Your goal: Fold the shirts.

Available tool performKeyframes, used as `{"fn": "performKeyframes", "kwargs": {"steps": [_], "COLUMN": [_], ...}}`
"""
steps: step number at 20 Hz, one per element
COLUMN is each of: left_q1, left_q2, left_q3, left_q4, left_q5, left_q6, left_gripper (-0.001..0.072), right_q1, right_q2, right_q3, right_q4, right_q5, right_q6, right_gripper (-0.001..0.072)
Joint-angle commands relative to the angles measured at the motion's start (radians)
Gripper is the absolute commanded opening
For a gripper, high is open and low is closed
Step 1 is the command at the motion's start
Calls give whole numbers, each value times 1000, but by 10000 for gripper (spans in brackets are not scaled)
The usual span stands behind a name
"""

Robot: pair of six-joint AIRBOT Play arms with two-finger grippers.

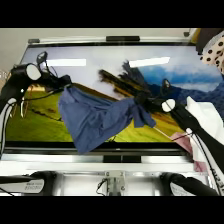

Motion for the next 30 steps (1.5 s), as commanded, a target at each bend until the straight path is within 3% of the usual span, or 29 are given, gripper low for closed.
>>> {"fn": "performKeyframes", "kwargs": {"steps": [1, 3, 5, 7, 10, 13, 16, 21, 30], "left_q1": [85, 170, 217, 205, 117, 36, 6, -16, -190], "left_q2": [-21, 16, 83, 193, 389, 548, 642, 643, 564], "left_q3": [73, 87, 7, -197, -599, -888, -1039, -1123, -1147], "left_q4": [-2, 0, -65, -148, -300, -462, -478, -475, -498], "left_q5": [-315, -483, -552, -510, -327, -182, -95, -53, 215], "left_q6": [156, 195, 193, 166, 137, 133, 80, 64, -71], "left_gripper": [622, 613, 612, 610, 610, 601, 597, 594, 593], "right_q1": [-105, -211, -309, -384, -444, -444, -444, -444, -444], "right_q2": [47, 107, 160, 180, 177, 177, 177, 177, 177], "right_q3": [63, 111, 120, 120, 120, 120, 120, 120, 120], "right_q4": [-163, -291, -325, -340, -338, -310, -252, -250, -250], "right_q5": [213, 386, 526, 656, 768, 781, 780, 778, 769], "right_q6": [-130, -132, -193, -262, -335, -344, -357, -362, -362], "right_gripper": [599, 599, 599, 599, 599, 599, 599, 599, 599]}}
